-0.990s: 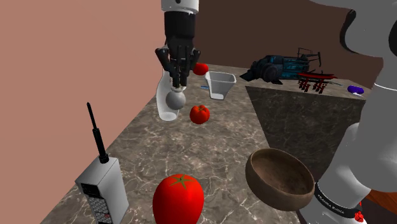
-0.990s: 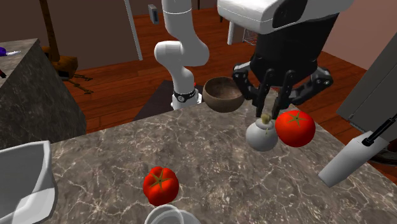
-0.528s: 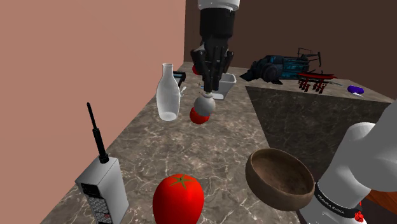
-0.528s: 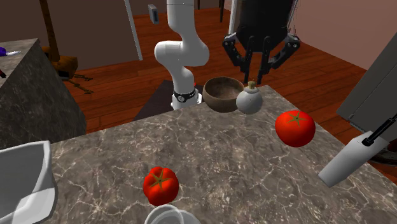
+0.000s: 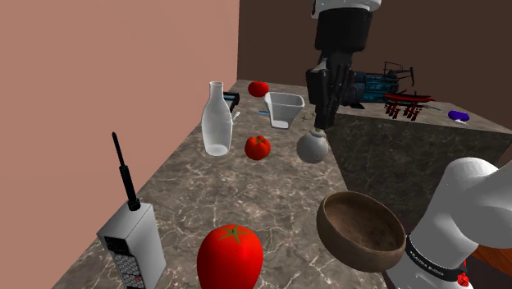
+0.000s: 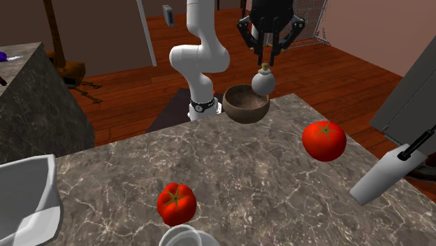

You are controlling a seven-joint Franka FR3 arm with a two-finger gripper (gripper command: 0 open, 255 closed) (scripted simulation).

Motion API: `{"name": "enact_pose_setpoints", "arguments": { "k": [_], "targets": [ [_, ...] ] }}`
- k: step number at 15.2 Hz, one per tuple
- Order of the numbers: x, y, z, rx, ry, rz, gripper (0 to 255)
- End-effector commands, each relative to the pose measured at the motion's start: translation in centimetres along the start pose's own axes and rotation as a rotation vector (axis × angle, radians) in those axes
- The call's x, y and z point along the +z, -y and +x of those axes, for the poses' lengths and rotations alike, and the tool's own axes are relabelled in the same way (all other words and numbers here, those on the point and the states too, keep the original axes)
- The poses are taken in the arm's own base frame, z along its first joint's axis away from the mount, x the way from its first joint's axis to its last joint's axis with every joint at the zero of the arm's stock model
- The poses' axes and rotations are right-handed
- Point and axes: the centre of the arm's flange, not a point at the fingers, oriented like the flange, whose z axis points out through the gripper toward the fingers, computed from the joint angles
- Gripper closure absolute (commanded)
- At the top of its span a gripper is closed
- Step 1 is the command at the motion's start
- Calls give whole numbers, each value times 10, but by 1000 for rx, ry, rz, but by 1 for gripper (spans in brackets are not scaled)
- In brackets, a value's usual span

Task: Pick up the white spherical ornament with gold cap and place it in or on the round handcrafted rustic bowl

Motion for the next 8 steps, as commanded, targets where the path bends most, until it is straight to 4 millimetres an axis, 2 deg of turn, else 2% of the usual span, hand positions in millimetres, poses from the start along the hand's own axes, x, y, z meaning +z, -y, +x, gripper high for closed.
{"name": "enact_pose_setpoints", "arguments": {
  "k": [1, 8],
  "targets": [
    [-3, -10, -27, 0, 0, 1, 255],
    [-4, -39, -115, 0, 0, 1, 255]
  ]
}}
